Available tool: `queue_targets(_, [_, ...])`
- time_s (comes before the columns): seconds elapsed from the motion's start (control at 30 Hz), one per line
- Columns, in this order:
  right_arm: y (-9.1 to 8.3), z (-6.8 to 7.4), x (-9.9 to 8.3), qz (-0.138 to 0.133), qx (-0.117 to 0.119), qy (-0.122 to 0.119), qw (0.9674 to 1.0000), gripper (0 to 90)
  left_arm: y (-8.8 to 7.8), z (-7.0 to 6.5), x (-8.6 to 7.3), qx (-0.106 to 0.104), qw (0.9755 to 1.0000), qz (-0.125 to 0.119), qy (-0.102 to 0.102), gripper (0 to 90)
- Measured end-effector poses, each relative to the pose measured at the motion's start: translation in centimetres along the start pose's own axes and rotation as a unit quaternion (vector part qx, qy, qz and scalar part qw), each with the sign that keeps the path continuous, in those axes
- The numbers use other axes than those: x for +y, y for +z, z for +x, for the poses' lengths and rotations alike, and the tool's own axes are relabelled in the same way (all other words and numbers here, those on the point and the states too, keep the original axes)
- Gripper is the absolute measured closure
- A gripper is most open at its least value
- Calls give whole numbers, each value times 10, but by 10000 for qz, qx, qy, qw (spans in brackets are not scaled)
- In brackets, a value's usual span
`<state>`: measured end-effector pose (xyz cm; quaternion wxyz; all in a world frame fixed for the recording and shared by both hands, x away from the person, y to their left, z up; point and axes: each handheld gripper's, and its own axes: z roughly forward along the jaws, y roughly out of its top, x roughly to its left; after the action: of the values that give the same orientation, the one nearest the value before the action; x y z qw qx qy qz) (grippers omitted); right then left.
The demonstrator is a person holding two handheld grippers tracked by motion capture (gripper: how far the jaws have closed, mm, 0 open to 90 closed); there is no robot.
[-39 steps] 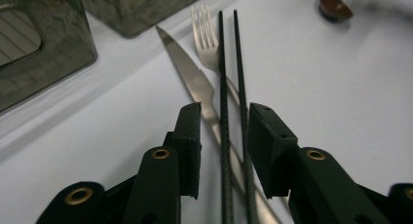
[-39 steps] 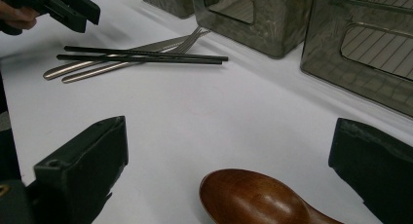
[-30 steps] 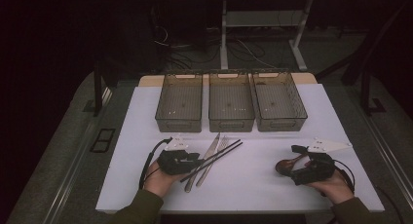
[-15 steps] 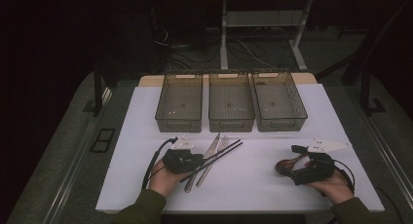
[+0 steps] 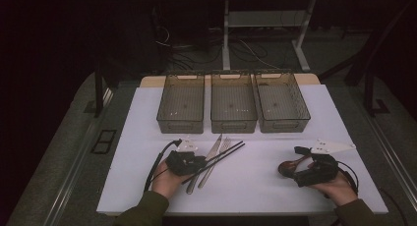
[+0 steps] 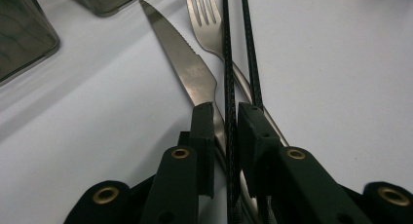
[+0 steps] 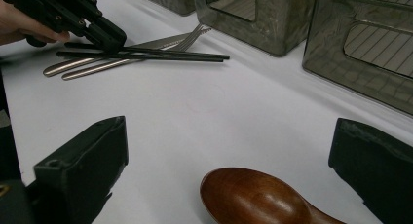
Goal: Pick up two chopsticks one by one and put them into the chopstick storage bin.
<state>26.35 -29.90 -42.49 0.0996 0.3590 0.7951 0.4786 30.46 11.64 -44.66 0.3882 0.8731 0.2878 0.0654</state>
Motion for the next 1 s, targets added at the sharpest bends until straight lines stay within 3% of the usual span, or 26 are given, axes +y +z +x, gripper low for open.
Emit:
queue_targets(0.53, [0, 0, 0, 3, 5, 1, 10000, 3, -3, 1, 0, -16, 9999, -113, -30, 829])
queue_targets(1.0, [0, 0, 0, 8, 11, 1, 10000, 3, -4, 2, 1, -33, 9998, -113, 154, 848])
